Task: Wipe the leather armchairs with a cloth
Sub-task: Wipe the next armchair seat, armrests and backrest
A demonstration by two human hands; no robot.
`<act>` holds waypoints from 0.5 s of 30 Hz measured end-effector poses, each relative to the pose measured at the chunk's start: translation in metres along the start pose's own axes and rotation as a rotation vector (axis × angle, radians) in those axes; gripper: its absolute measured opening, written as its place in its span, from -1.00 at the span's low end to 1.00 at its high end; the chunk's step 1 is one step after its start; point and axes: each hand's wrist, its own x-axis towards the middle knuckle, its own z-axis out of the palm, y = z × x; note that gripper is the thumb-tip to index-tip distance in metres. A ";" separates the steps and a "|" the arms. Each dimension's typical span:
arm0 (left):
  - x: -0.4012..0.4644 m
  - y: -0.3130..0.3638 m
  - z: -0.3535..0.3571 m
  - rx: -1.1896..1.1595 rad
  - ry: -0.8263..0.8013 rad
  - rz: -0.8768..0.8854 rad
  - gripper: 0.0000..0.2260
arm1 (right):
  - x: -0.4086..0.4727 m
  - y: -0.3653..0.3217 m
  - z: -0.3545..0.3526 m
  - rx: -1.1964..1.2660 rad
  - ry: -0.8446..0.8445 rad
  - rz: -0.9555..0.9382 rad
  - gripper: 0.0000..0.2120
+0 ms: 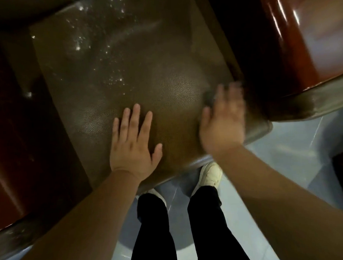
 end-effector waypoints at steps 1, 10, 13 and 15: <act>-0.001 -0.001 0.001 -0.007 0.013 0.002 -0.23 | -0.011 -0.017 0.008 -0.021 -0.035 -0.180 -0.36; -0.013 -0.071 -0.022 -0.142 0.082 -0.494 -0.27 | 0.064 0.034 -0.017 -0.053 -0.115 -0.168 -0.38; -0.017 -0.094 -0.015 -0.178 0.024 -0.480 -0.23 | 0.056 -0.003 -0.014 0.006 -0.032 0.040 -0.34; -0.020 -0.093 -0.006 -0.209 0.085 -0.486 -0.24 | 0.032 -0.047 0.002 0.006 -0.069 -0.109 -0.30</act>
